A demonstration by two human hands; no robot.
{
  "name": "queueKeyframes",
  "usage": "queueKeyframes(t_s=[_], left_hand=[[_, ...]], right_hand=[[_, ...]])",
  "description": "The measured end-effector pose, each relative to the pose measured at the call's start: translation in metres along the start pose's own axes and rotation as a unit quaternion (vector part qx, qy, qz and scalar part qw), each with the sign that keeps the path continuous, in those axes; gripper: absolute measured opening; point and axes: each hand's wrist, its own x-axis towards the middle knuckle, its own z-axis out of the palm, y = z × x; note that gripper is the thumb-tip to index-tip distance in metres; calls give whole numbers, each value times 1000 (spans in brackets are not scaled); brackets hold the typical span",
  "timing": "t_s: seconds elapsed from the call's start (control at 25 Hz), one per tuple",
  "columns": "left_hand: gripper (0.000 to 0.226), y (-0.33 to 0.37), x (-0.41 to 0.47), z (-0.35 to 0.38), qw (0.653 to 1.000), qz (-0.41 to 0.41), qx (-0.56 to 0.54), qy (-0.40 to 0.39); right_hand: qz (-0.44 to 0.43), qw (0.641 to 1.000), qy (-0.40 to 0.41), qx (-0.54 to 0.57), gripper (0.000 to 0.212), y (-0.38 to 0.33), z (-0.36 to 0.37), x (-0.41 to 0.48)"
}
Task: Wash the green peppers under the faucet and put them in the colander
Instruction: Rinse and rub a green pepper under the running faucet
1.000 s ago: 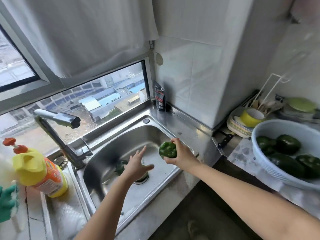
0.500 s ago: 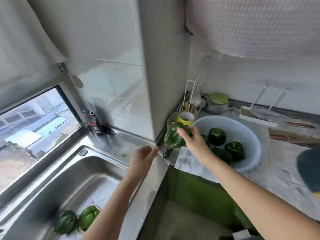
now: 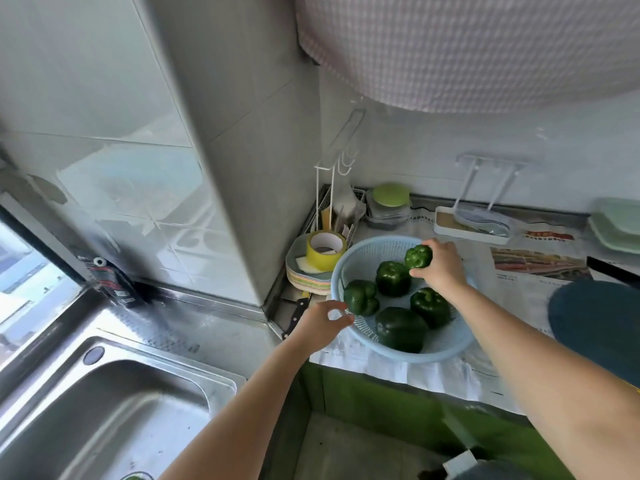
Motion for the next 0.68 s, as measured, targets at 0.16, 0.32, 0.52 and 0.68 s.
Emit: queueKeyframes(t_s=[0.16, 0.32, 0.52, 0.68], left_hand=[[36, -7, 4, 4, 1000, -18, -11, -5], [36, -5, 1, 0, 999, -30, -32, -11], [36, -14, -12, -7, 998, -14, -66, 15], [31, -31, -52, -37, 988, -17, -108, 110]], right_hand=[[17, 994, 44, -103, 63, 14, 17, 1], [32, 997, 9, -74, 60, 19, 25, 4], [-18, 999, 8, -44, 51, -17, 16, -11], [-213, 976, 15, 35, 24, -94, 12, -59]])
